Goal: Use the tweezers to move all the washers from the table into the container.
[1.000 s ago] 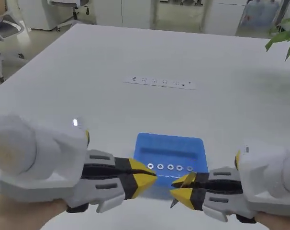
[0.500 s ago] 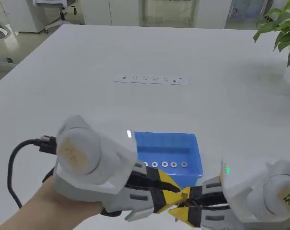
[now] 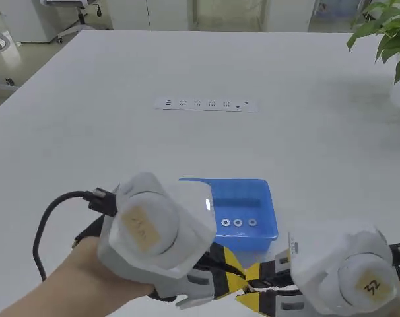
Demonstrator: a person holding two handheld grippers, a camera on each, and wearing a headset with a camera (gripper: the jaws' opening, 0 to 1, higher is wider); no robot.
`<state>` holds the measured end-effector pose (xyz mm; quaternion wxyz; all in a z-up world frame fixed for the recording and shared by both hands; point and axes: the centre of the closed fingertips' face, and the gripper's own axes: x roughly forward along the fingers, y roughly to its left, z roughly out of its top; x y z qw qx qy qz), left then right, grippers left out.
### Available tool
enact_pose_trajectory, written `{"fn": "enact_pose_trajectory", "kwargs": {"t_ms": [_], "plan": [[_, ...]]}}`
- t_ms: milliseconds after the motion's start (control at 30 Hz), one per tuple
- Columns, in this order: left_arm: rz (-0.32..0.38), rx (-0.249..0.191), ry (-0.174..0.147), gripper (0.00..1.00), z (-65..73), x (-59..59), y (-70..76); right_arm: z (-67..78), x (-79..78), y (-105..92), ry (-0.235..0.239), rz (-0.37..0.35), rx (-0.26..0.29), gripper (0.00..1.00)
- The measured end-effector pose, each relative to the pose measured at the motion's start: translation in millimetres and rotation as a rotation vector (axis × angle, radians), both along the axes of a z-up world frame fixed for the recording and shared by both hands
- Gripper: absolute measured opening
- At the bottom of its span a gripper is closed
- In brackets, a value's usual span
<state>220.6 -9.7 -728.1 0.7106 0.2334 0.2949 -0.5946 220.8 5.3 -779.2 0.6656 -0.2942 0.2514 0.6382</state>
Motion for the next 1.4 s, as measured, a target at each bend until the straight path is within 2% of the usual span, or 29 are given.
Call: {"fn": "enact_pose_trajectory", "kwargs": {"t_ms": [133, 267, 400, 467, 733, 800, 867, 900, 1033, 1133, 1200, 1267, 1400], "plan": [[-0.025, 0.064, -0.017, 0.0, -11.5, -1.5, 6.4, -7.2, -0.7, 1.8, 0.022, -0.012, 0.002, 0.04], [-0.037, 0.121, -0.036, 0.0, -20.9, -1.1, 15.0, -10.0, -0.1, 2.1, 0.069, -0.053, 0.023, 0.06], [-0.042, 0.147, -0.032, 0.0, -27.4, -1.4, 22.2, -7.1, 4.4, -9.0, 0.094, -0.151, 0.041, 0.17], [-0.041, 0.159, -0.028, 0.0, -31.6, -1.1, 25.8, -1.5, 7.7, -18.7, 0.095, -0.211, 0.069, 0.2], [-0.04, 0.216, -0.003, 0.0, -51.2, 0.3, 34.9, 27.1, 20.0, -61.3, 0.108, -0.459, 0.2, 0.21], [-0.04, 0.233, 0.004, 0.0, -57.1, 1.2, 37.2, 34.5, 24.8, -69.2, 0.089, -0.508, 0.231, 0.2], [-0.031, 0.249, 0.028, 0.0, -63.2, 1.0, 39.9, 43.8, 28.3, -76.8, 0.086, -0.565, 0.28, 0.21], [-0.03, 0.253, 0.027, 0.0, -65.2, 1.6, 40.5, 49.1, 32.0, -82.0, 0.08, -0.604, 0.306, 0.21], [-0.017, 0.278, 0.055, 0.0, -72.6, -0.1, 44.2, 63.9, 41.3, -98.0, 0.069, -0.702, 0.391, 0.23], [-0.016, 0.303, 0.06, 0.0, -77.7, 0.4, 46.6, 69.6, 40.9, -106.8, 0.074, -0.717, 0.404, 0.22], [-0.015, 0.313, 0.066, 0.0, -79.7, 0.9, 47.5, 68.6, 42.5, -115.1, 0.066, -0.734, 0.386, 0.24], [-0.016, 0.319, 0.067, 0.0, -80.8, 1.4, 47.8, 69.0, 43.3, -121.2, 0.052, -0.749, 0.376, 0.25], [-0.009, 0.322, 0.071, 0.0, -82.1, 2.7, 48.3, 71.1, 45.5, -127.7, 0.053, -0.776, 0.393, 0.24]]}}
